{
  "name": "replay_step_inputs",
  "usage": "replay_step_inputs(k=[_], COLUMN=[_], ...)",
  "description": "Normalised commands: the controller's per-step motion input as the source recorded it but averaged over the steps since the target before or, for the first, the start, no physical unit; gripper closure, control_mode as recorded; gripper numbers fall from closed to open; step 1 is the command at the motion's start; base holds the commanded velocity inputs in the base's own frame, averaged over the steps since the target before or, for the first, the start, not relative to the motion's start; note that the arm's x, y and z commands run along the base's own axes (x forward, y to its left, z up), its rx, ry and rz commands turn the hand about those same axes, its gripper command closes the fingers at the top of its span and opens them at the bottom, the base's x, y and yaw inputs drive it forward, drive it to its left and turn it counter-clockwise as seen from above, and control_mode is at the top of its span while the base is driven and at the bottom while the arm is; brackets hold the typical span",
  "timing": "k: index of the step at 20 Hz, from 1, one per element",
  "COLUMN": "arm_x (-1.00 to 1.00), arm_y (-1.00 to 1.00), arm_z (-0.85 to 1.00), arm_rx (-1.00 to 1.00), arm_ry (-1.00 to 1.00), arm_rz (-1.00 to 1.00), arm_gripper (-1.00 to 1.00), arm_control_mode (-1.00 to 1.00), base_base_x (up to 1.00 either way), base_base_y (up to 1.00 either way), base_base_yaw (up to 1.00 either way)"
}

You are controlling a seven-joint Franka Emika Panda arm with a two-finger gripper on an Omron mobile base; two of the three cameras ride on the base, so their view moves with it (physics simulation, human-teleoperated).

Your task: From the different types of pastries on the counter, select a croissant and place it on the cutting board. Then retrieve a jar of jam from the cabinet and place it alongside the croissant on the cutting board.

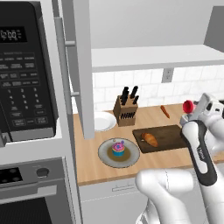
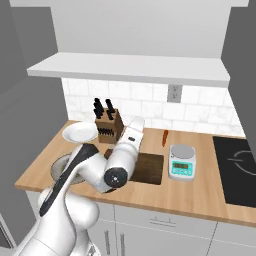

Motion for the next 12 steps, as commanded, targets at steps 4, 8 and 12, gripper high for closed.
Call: replay_step_inputs(k=[4,8,12], arm_x=[0.33,0.02,0.00], arm_y=[-0.02,0.00,0.00], arm_z=[-0.09,-0.21,-0.15], arm_rx=[0.00,0.09,0.25], arm_ry=[0.36,0.23,0.15], arm_rz=[0.13,0.06,0.00], arm_gripper=[1.00,1.00,1.00], arm_control_mode=[-1.00,-1.00,-1.00], base_base_x=[0.00,0.00,0.00], base_base_y=[0.00,0.00,0.00], base_base_yaw=[0.00,0.00,0.00])
